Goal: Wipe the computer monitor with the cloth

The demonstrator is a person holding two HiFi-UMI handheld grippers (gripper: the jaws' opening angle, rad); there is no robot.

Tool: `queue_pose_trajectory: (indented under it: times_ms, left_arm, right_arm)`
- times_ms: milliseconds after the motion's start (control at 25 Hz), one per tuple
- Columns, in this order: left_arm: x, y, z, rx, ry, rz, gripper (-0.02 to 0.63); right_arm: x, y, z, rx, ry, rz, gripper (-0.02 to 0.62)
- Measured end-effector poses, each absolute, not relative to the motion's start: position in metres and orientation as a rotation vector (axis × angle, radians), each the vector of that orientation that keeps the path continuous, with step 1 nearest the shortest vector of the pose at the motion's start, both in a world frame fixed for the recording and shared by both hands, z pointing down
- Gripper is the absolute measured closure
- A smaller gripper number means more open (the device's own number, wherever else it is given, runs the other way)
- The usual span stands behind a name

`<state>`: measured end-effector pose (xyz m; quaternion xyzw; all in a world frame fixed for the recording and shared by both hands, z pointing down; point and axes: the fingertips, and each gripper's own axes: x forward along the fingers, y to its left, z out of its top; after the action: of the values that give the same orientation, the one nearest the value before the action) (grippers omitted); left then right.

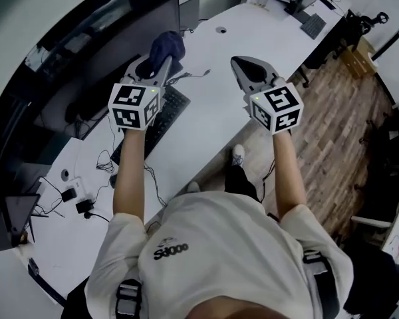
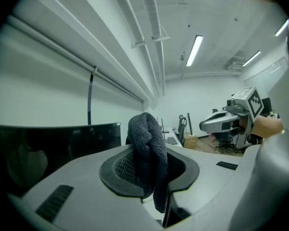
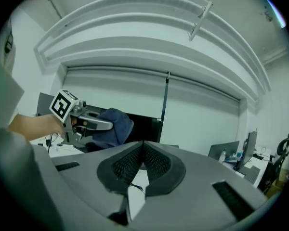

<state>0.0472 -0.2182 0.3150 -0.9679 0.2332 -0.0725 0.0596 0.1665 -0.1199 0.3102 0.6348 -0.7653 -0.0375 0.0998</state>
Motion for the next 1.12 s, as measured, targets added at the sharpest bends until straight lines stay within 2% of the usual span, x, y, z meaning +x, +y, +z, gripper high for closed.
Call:
queue_pose_trajectory:
  times_ms: [360, 680, 800, 920, 1120]
  left_arm:
    - [0.130, -0.309, 0.247, -2.669, 0.970, -0.177, 0.522]
    - [0.189, -0.396, 0.210, -2.362, 1.189, -0.419, 0.522]
    - [0.202, -0.422, 0.222, -2.221, 1.217, -0.631, 0.522]
    - [0.207, -0.439, 0.238, -2.164, 1.234, -0.799, 0.518]
    - [0.194, -0.454, 0.247, -2.130, 1.310, -0.853, 0.518]
  right_arm:
    - [0.251, -0.226, 0.290, 1.625, -2.459, -0.103, 0.591]
    - [0.298, -0.307, 0.280, 1.411, -2.603, -0.111, 0.591]
    - [0.306, -0.327, 0.284, 1.357, -2.637, -0.092, 0.591]
    - [0.310, -0.344, 0.289, 1.330, -2.669, -0.063, 0.591]
    - [0.309, -0.360, 0.296, 1.248, -2.695, -0.084, 0.591]
